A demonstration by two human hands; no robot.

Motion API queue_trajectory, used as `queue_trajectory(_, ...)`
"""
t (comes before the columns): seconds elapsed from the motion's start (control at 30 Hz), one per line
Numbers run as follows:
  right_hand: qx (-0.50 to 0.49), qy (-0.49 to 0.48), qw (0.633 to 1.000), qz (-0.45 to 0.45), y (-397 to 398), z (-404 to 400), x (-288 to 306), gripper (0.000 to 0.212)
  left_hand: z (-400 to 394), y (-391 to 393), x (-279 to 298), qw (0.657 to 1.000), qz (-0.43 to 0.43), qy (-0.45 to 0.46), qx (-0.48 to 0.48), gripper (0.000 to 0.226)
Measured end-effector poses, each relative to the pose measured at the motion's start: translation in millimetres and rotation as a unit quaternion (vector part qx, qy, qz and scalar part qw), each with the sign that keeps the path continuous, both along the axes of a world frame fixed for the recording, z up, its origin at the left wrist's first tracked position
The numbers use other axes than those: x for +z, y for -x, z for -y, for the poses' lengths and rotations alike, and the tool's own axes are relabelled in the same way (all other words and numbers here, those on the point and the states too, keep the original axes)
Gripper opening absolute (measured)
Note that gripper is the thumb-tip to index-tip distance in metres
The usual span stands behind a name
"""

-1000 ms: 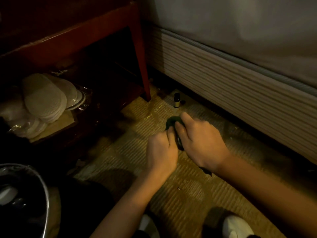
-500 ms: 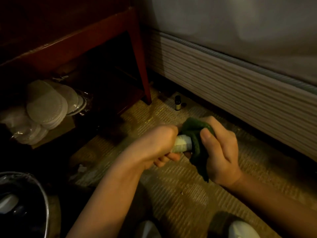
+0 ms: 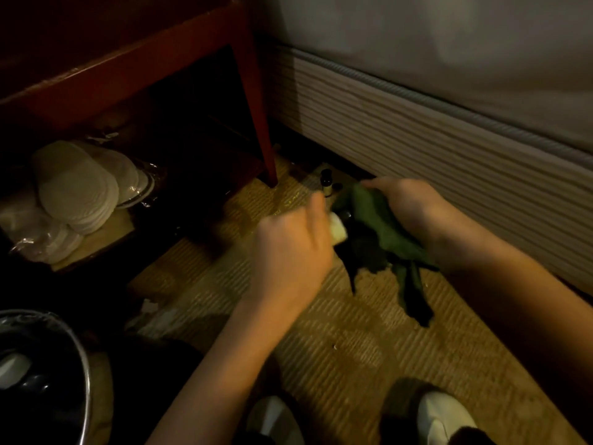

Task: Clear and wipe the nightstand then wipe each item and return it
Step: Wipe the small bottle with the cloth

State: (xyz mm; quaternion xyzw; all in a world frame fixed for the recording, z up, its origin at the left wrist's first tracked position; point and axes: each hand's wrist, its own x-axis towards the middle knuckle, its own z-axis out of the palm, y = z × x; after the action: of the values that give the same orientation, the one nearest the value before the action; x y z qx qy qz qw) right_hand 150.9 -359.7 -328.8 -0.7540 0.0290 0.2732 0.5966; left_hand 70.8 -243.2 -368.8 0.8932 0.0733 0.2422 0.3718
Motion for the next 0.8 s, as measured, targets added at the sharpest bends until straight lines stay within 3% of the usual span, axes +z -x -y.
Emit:
queue_trajectory(0.03,-0.048,-0.073,0.994,-0.059,2,-1,0,0.027,-2,-2,-1,0.985,-0.018,0.167,0.028,0.048)
queue_trajectory(0.1,-0.129,-0.184,0.969,-0.104,1,2,-8,0.027,-6,-3,0,0.894,-0.083,0.439,0.022,0.044)
queue_trajectory(0.23,-0.087,-0.287,0.945,-0.128,9,-1,-19,0.033,-5,-2,-2,0.819,-0.121,0.560,-0.002,0.040)
queue_trajectory(0.3,-0.022,-0.286,0.950,-0.124,17,-4,-24,0.034,-3,-4,-6,0.823,-0.120,0.555,0.024,0.036)
queue_trajectory(0.43,0.083,-0.260,0.962,-0.028,25,-4,-31,0.043,-1,-2,-16,0.883,-0.146,0.440,0.077,0.032)
queue_trajectory(0.53,0.122,-0.226,0.965,0.052,34,-7,-35,0.040,2,3,-16,0.880,-0.175,0.437,0.068,0.034)
queue_trajectory(0.7,0.063,-0.179,0.966,0.174,41,-16,-37,0.034,9,3,-14,0.836,-0.179,0.518,0.035,0.041)
queue_trajectory(0.73,0.032,-0.187,0.967,0.169,41,-17,-37,0.030,10,5,-15,0.843,-0.147,0.516,0.034,0.038)
queue_trajectory(0.8,-0.023,-0.202,0.968,0.146,40,-18,-35,0.021,15,10,-18,0.892,-0.087,0.442,0.028,0.027)
